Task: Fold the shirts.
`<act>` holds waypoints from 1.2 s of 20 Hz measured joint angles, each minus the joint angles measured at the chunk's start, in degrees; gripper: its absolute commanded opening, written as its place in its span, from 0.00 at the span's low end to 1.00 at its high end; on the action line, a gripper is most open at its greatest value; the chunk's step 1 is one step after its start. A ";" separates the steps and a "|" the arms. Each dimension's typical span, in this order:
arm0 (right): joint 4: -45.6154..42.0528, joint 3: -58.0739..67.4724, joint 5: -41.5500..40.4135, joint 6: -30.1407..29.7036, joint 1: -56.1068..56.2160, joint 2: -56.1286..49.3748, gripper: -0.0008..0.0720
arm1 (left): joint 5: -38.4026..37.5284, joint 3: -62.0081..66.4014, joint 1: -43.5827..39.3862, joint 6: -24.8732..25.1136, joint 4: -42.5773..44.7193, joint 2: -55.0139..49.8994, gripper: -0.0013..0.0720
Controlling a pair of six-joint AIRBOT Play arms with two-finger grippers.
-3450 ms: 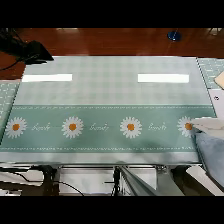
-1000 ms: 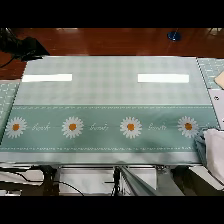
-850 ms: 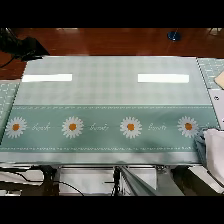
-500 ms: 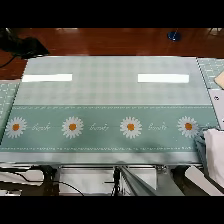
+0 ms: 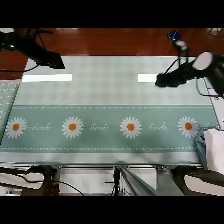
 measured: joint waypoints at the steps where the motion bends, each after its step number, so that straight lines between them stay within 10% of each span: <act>1: -3.28 0.13 3.61 0.37 1.77 -0.74 0.52 | -0.31 -0.04 -1.86 -1.03 2.29 -0.13 0.76; 9: -13.49 0.35 18.18 2.01 4.15 -2.62 0.53 | -1.20 -6.58 -10.58 -9.55 17.22 -1.22 0.75; 24: -14.91 0.35 16.33 2.38 4.09 -2.73 0.53 | 0.72 -8.72 -12.35 -11.80 16.28 -2.99 0.76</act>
